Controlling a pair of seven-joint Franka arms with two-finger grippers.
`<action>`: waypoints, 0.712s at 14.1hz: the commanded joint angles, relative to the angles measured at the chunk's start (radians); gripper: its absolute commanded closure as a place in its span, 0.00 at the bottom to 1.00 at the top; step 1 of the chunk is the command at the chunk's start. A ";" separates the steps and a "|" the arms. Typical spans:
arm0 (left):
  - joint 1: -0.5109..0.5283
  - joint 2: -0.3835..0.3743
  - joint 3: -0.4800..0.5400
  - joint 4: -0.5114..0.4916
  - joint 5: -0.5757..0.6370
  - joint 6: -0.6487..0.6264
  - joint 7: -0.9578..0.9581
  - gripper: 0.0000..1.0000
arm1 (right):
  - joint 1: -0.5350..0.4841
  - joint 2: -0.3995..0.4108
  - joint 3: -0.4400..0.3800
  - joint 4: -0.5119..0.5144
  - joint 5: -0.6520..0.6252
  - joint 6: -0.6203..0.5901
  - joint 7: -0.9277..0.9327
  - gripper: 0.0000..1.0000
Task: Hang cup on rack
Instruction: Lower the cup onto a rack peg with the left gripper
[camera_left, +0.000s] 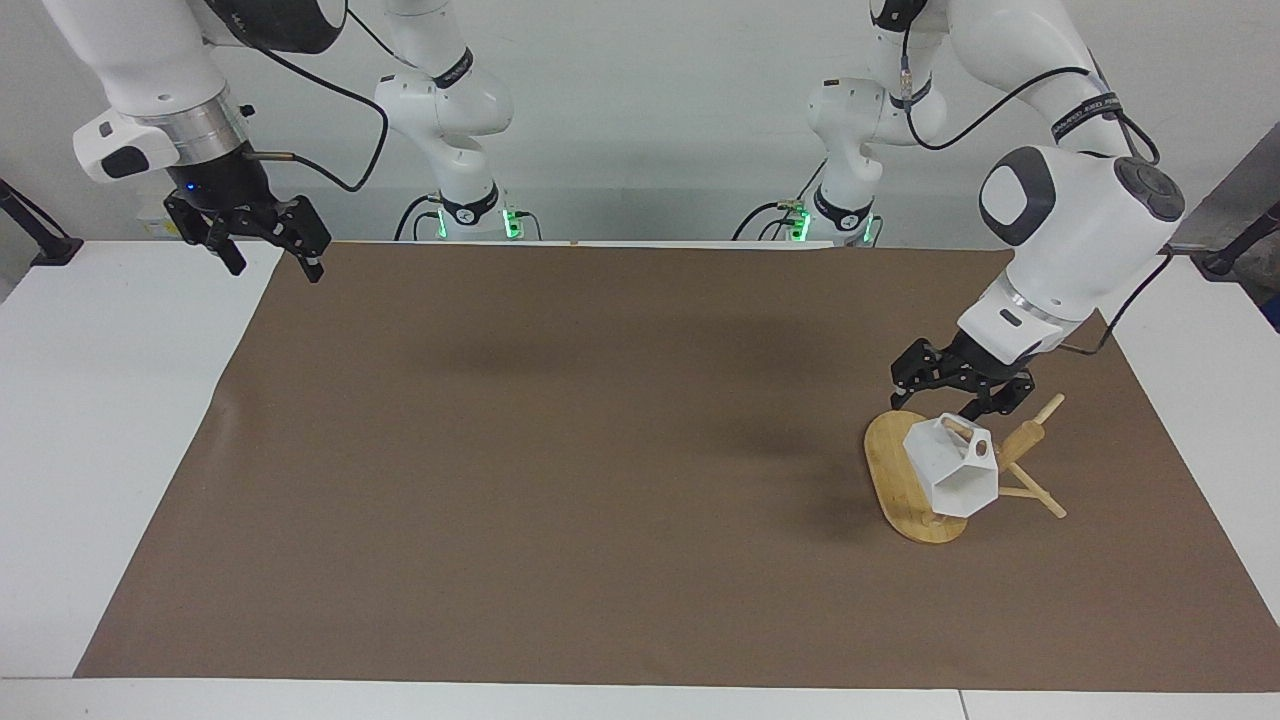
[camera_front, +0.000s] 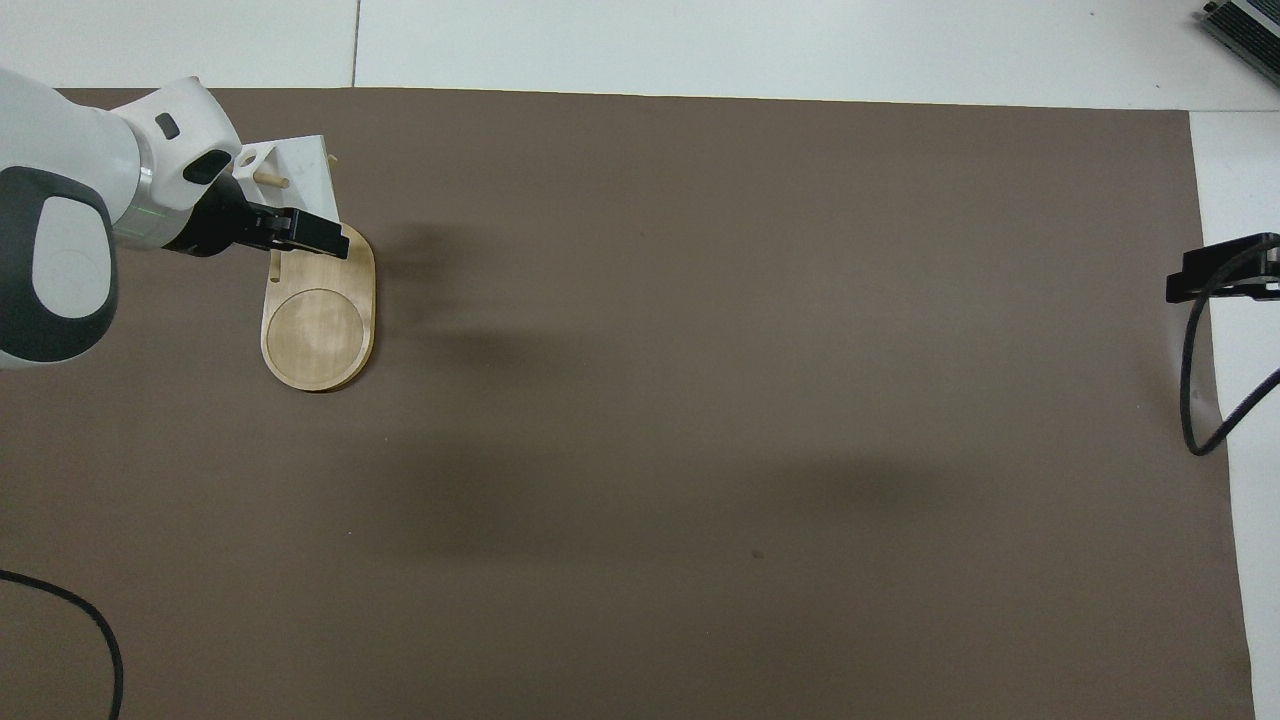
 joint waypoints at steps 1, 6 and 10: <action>0.007 -0.060 -0.005 0.001 0.021 -0.064 0.009 0.00 | -0.004 -0.014 0.000 -0.016 0.020 -0.004 -0.001 0.00; 0.008 -0.098 -0.005 -0.007 0.021 -0.084 0.006 0.00 | -0.004 -0.014 0.000 -0.016 0.020 -0.004 -0.001 0.00; 0.009 -0.104 -0.005 -0.016 0.021 -0.063 -0.002 0.00 | -0.004 -0.014 0.000 -0.016 0.020 -0.004 -0.001 0.00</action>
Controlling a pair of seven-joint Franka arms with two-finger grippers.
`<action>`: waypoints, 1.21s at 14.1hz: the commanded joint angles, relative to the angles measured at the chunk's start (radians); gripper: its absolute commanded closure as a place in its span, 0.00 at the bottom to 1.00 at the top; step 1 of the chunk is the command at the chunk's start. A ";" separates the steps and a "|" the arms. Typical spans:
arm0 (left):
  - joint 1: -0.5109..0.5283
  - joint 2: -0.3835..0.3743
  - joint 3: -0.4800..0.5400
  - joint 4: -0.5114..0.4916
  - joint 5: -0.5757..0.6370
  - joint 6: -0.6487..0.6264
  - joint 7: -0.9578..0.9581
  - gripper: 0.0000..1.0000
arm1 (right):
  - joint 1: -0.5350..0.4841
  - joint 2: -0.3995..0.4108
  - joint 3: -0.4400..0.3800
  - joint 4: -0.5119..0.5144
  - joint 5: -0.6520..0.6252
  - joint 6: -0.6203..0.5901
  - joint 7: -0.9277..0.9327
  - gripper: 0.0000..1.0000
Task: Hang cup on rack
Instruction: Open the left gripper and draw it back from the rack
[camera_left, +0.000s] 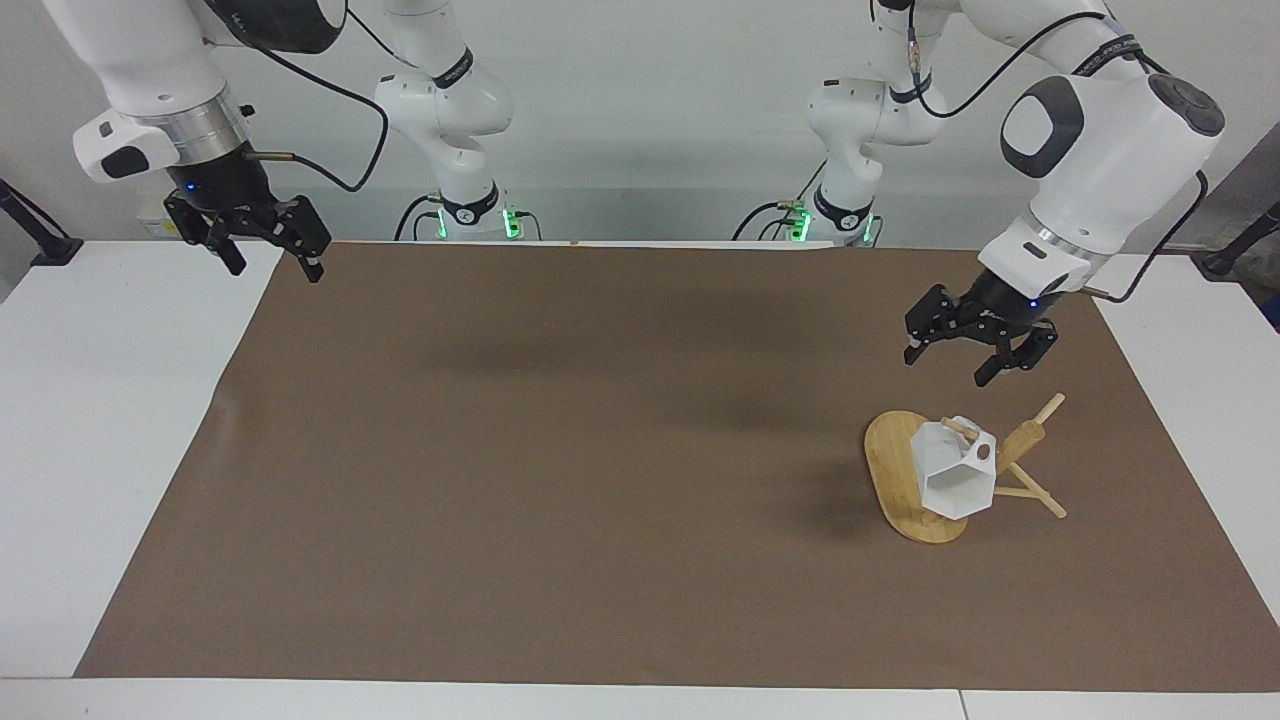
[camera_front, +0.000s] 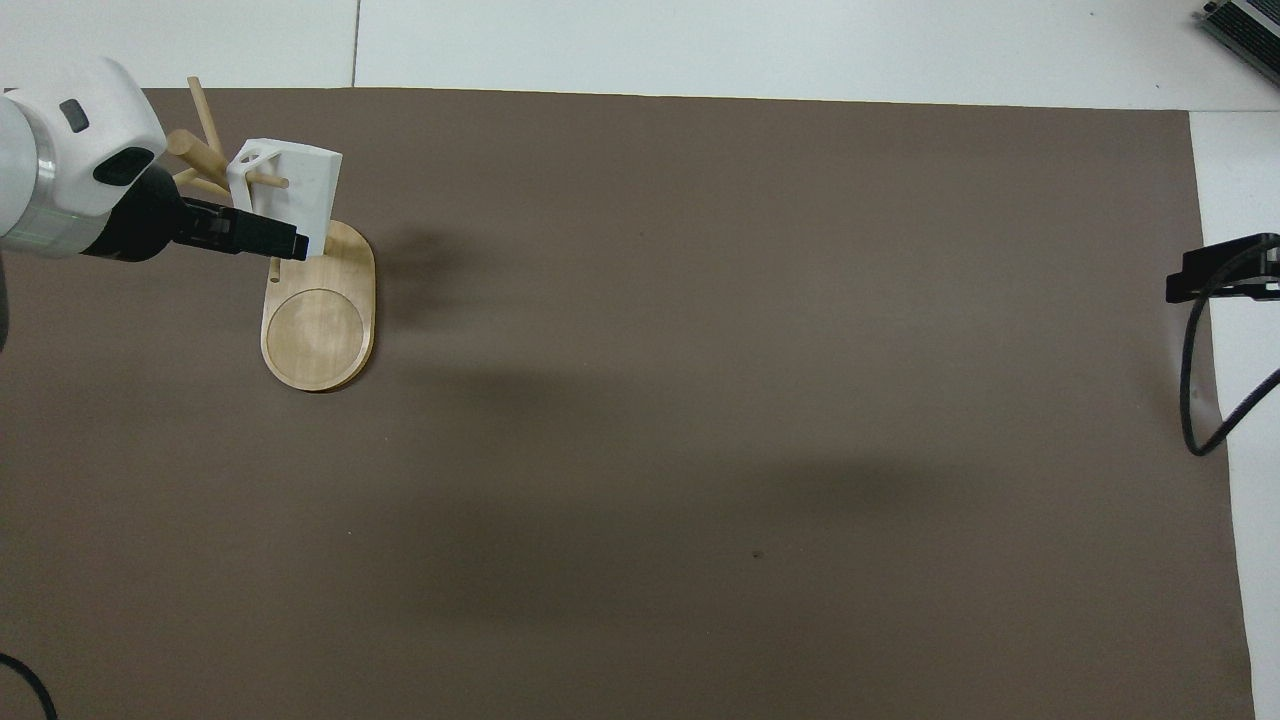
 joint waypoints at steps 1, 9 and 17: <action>0.008 -0.016 -0.004 -0.016 0.015 0.009 0.000 0.00 | -0.004 -0.014 0.000 -0.016 0.020 -0.004 -0.001 0.00; 0.050 -0.042 0.002 -0.019 0.070 0.042 0.006 0.00 | -0.004 -0.014 0.000 -0.016 0.020 -0.004 -0.001 0.00; 0.053 -0.061 -0.010 0.192 0.274 -0.332 0.018 0.00 | -0.004 -0.013 0.000 -0.016 0.020 -0.004 -0.001 0.00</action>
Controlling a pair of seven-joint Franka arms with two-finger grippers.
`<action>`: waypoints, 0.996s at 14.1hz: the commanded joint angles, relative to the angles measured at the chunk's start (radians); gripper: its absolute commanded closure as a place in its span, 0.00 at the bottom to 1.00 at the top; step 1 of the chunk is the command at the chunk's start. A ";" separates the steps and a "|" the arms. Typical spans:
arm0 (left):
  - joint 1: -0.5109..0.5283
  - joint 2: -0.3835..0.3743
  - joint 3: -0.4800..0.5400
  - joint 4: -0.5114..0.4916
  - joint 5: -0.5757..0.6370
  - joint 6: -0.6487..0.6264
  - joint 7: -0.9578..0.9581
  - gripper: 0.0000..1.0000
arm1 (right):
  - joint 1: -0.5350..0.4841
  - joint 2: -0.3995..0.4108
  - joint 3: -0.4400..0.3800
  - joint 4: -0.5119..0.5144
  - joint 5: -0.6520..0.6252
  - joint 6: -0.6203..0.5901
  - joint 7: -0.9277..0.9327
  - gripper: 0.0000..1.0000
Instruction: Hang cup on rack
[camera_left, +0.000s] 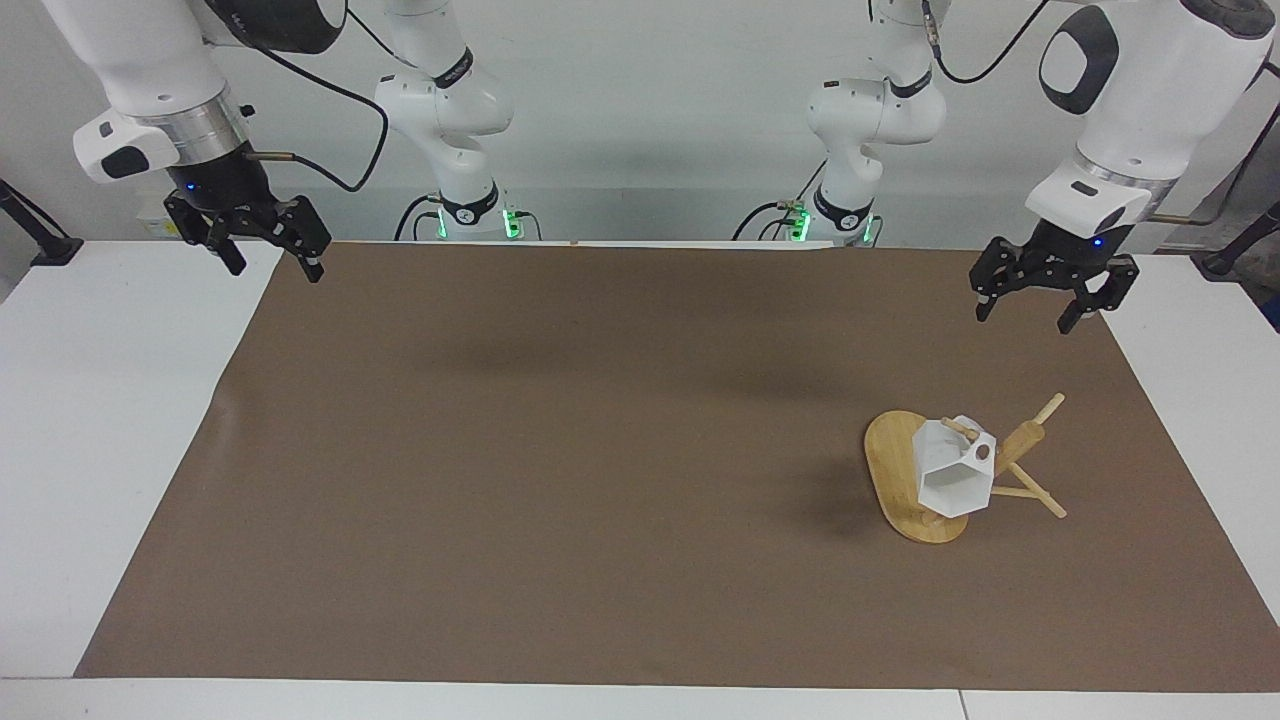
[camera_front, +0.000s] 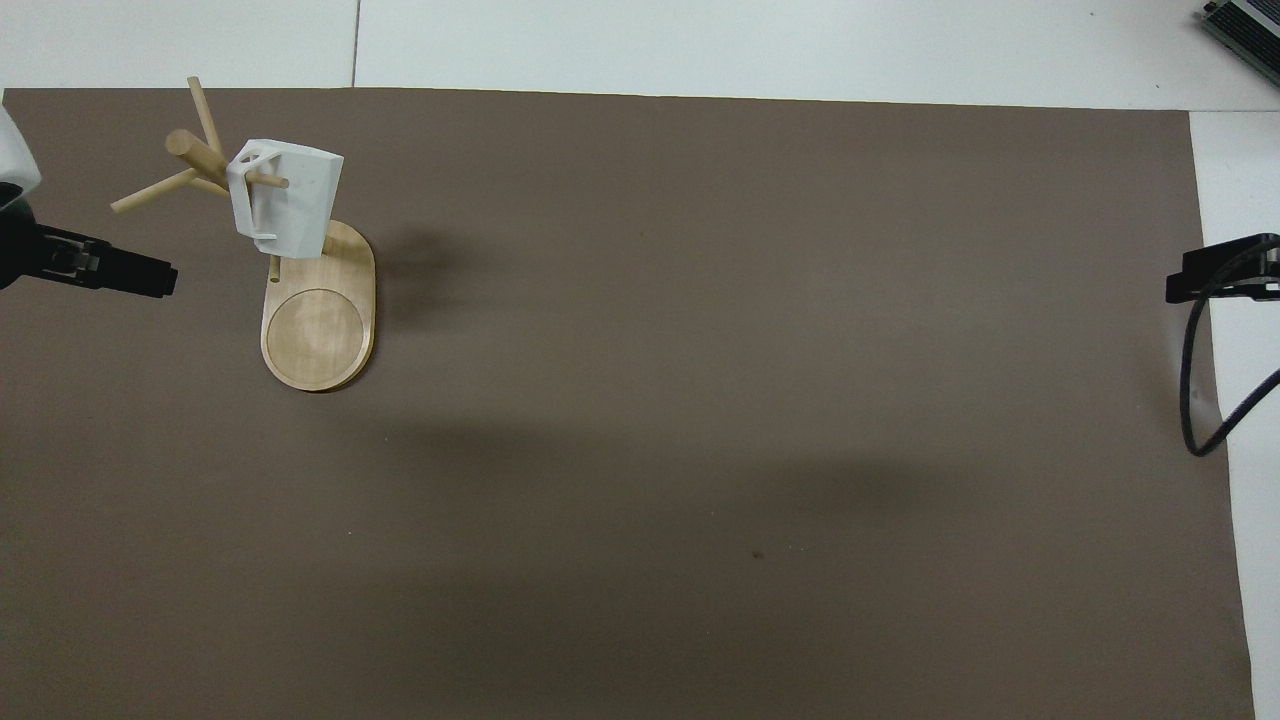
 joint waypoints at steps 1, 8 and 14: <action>0.004 0.047 0.007 0.139 0.021 -0.140 0.013 0.00 | -0.004 -0.014 0.000 -0.016 0.020 -0.004 -0.001 0.00; 0.004 -0.066 0.007 0.061 0.020 -0.235 0.008 0.00 | -0.004 -0.014 0.000 -0.016 0.020 -0.004 -0.001 0.00; -0.009 -0.072 0.005 0.047 0.021 -0.209 -0.083 0.00 | -0.004 -0.013 0.000 -0.016 0.020 -0.004 -0.001 0.00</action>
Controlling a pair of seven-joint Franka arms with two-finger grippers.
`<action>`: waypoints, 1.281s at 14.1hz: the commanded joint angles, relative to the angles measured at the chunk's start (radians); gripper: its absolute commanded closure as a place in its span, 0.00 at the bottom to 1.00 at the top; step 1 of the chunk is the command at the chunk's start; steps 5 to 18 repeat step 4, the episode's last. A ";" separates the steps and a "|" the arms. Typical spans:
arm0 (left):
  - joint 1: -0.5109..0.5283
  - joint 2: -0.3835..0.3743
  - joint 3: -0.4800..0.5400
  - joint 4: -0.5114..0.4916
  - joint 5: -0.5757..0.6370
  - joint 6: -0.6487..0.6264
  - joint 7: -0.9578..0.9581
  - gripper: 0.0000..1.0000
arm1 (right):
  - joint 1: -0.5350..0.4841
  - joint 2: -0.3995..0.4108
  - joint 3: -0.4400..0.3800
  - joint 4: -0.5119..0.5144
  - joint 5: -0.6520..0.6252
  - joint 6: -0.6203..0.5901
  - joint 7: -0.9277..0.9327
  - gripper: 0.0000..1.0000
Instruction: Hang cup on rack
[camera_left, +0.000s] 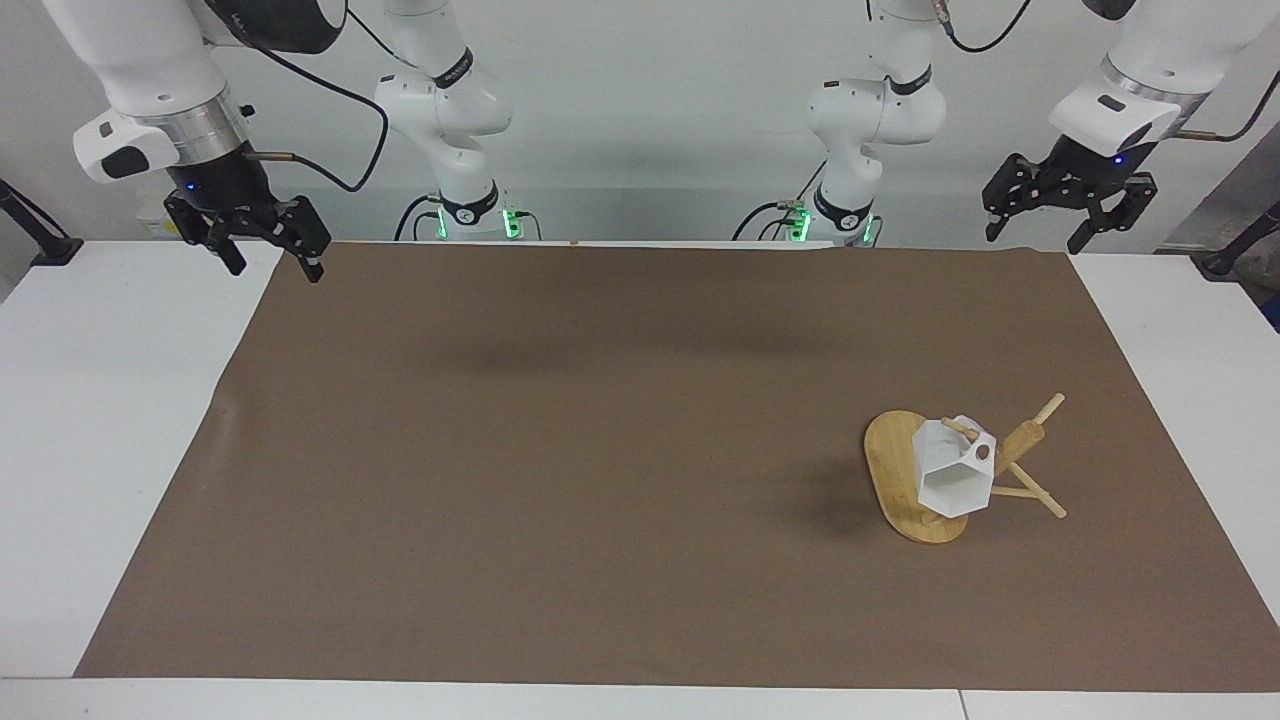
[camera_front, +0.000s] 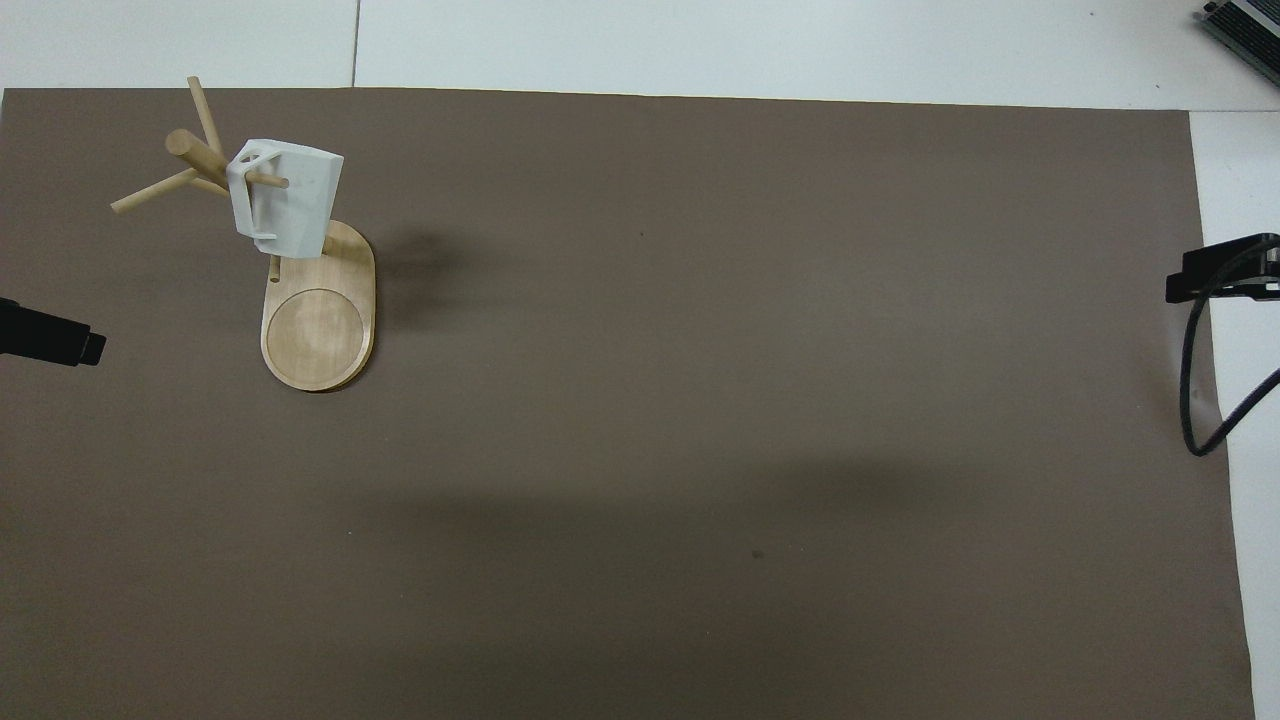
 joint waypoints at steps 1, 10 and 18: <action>-0.009 -0.024 -0.004 -0.033 0.020 0.024 -0.078 0.00 | -0.004 -0.013 0.000 -0.016 0.021 -0.004 -0.001 0.00; -0.011 -0.025 -0.005 -0.035 0.020 0.009 -0.069 0.00 | -0.004 -0.013 0.000 -0.016 0.020 -0.004 -0.001 0.00; -0.011 -0.025 -0.005 -0.035 0.020 0.009 -0.069 0.00 | -0.004 -0.013 0.000 -0.016 0.020 -0.004 -0.001 0.00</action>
